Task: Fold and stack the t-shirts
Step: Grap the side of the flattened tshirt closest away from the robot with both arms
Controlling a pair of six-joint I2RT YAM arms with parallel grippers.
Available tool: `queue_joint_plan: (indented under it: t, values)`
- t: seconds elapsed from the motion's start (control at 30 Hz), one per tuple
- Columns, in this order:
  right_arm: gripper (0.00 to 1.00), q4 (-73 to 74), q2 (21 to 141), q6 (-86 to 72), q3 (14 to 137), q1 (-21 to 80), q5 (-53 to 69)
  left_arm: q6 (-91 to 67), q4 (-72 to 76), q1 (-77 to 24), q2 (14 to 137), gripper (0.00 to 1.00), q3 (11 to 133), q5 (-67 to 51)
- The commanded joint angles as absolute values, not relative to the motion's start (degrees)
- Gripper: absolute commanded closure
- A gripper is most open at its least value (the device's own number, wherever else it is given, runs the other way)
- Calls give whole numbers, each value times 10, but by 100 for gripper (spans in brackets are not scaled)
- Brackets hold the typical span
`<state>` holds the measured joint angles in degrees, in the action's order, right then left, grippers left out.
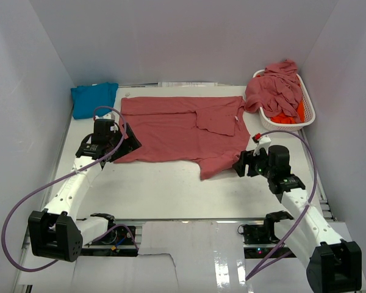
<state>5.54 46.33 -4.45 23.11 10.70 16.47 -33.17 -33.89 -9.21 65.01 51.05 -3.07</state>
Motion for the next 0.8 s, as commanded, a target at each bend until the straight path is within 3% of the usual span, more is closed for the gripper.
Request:
queue_joint_plan:
  t: [0.0, 0.77]
  values:
    - [27, 77, 482, -18, 259, 111, 149, -323, -328, -93, 631, 2, 508, -40]
    - [40, 50, 645, -4, 314, 127, 164, -313, -335, -94, 624, 2, 510, -19]
